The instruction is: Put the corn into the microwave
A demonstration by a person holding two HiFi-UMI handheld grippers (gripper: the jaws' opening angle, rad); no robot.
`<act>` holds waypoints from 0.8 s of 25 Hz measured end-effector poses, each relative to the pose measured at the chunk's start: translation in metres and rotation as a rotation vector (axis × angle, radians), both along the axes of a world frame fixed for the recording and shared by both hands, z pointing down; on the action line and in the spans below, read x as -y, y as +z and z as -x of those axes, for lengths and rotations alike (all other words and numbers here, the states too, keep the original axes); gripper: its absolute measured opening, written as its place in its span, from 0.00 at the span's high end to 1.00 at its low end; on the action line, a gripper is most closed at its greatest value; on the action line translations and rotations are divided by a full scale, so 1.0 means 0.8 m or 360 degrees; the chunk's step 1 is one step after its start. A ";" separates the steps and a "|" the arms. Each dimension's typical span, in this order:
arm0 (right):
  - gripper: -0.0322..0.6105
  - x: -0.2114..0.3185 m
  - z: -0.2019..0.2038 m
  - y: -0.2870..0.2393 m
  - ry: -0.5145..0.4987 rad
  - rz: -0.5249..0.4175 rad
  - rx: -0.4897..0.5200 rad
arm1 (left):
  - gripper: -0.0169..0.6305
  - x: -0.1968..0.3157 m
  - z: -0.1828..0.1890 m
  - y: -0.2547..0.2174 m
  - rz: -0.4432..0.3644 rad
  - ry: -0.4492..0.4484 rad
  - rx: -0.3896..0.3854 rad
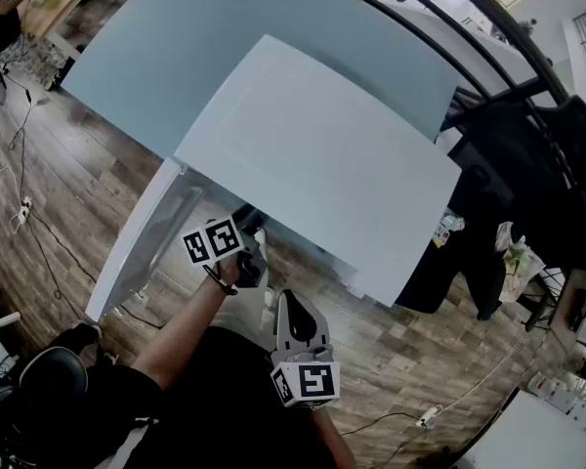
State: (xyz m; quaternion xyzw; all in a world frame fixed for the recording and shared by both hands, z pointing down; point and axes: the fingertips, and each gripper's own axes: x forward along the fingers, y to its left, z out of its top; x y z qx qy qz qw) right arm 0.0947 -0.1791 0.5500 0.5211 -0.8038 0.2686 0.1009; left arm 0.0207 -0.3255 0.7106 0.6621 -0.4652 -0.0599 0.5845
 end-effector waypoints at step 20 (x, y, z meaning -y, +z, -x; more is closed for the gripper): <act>0.94 -0.026 -0.009 -0.018 0.0006 -0.0054 0.0010 | 0.83 -0.055 0.005 -0.023 -0.0106 0.0086 0.0151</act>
